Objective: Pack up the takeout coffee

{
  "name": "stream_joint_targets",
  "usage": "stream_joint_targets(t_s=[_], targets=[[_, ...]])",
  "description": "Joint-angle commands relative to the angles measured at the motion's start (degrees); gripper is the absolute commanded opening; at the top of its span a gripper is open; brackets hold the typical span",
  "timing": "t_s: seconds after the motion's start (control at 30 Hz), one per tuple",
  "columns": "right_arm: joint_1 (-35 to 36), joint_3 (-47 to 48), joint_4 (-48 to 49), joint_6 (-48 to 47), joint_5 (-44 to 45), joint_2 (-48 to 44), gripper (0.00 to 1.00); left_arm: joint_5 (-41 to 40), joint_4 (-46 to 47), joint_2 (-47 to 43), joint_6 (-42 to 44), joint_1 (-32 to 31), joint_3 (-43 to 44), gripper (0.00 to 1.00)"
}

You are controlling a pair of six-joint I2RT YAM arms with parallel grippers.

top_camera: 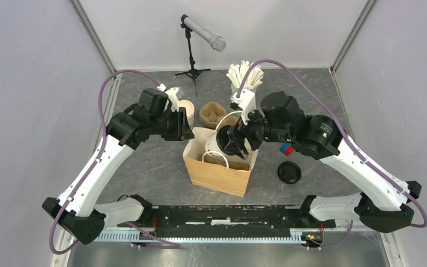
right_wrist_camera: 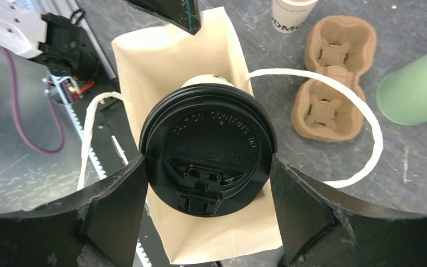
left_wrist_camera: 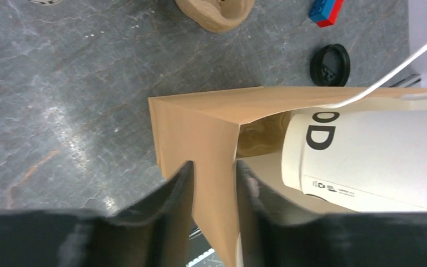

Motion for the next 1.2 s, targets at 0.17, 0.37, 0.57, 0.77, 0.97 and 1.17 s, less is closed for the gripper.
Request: stream_joint_targets(t_s=[0.17,0.37,0.57,0.77,0.97,1.17], targets=[[4.9,10.3,-3.2,-7.4,19.0,5.3,0.60,8.2,11.9,-1.0,2.6,-0.4,-1.5,0.03],[6.8,12.1,-4.4,-10.1,24.2,6.2,0.59,11.9,19.9,-2.4,3.7,-0.4,-4.5,0.02],[9.5,5.7,-4.0,-11.7,22.0,4.6,0.60,14.1,29.0,-6.5,4.6,-0.3,-12.2,0.02],[16.5,0.0,-4.3,-11.1,22.9,2.9,0.60,11.1,22.7,-9.0,5.3,-0.3,-11.8,0.57],[24.2,-0.3,-5.0,-8.9,30.7,4.3,0.60,13.5,10.6,-12.0,1.9,-0.3,-9.6,0.68],[29.6,-4.5,-1.9,-6.5,34.6,2.4,0.59,16.9,6.3,-16.4,-4.0,-0.4,-14.7,0.69]])
